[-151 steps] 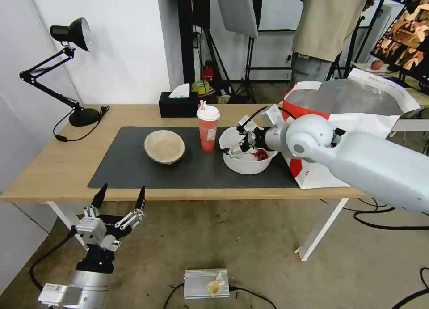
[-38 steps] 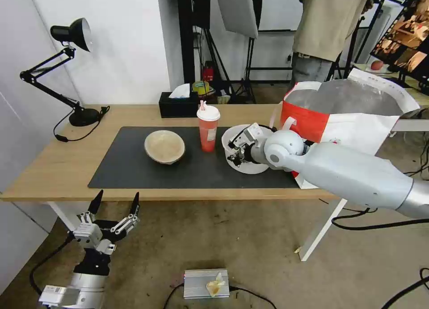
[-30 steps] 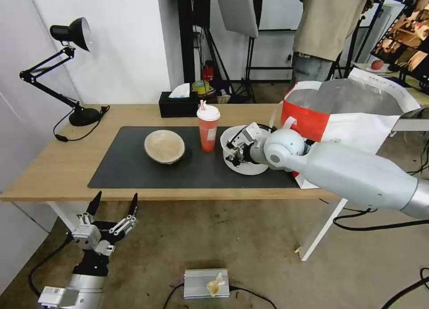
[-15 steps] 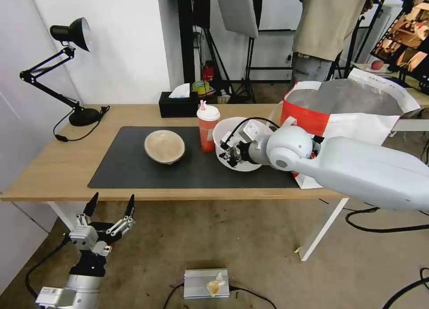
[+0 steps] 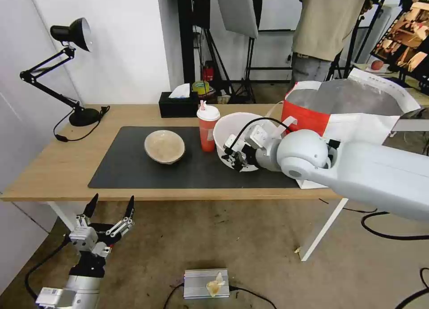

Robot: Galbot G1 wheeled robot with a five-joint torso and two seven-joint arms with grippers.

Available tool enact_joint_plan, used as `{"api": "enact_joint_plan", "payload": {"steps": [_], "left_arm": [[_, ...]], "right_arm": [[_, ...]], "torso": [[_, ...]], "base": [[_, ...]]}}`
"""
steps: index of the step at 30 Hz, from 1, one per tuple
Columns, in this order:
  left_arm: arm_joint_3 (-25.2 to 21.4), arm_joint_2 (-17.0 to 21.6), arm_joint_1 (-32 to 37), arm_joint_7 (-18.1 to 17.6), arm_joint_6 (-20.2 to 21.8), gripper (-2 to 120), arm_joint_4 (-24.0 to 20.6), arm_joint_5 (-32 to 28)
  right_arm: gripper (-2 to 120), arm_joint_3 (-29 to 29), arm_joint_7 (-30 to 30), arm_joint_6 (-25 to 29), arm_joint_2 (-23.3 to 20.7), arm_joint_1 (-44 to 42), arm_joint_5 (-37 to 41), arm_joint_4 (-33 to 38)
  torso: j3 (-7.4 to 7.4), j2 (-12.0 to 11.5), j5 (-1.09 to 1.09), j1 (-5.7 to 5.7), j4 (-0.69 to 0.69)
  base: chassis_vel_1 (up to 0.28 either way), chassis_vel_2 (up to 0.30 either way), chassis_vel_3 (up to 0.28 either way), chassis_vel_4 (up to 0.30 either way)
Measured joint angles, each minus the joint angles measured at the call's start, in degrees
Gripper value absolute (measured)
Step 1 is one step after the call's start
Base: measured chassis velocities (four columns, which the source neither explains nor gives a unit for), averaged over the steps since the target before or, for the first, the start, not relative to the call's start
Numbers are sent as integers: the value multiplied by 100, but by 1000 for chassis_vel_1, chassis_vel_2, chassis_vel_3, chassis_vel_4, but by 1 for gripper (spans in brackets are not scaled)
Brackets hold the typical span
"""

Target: Pick up the trash from the table and place it into the takeout bag.

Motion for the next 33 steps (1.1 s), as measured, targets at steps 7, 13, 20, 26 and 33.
{"api": "enact_joint_plan", "payload": {"steps": [7, 13, 20, 26, 33], "left_arm": [[-58, -9, -46, 2, -2, 100, 48, -26], [-69, 28, 20, 3, -15, 100, 28, -33], [-156, 145, -14, -57, -14, 100, -37, -140], [-329, 212, 13, -70, 56, 100, -394, -212], [-434, 212, 9, -118, 222, 100, -800, -256]], "right_arm": [[0, 65, -27, 38, -273, 245, 87, 476], [0, 325, -108, 39, -428, 482, 147, 587], [0, 562, -190, 51, -478, 824, 279, 462], [0, 704, -214, 72, -477, 1141, 410, 320], [0, 873, -257, 82, -517, 1317, 452, 146]], "torso": [[0, 0, 0, 0, 0], [0, 0, 0, 0, 1], [0, 0, 0, 0, 0], [0, 0, 0, 0, 1], [0, 0, 0, 0, 1]], "base": [[0, 0, 0, 0], [0, 0, 0, 0], [0, 0, 0, 0], [0, 0, 0, 0], [0, 0, 0, 0]]}}
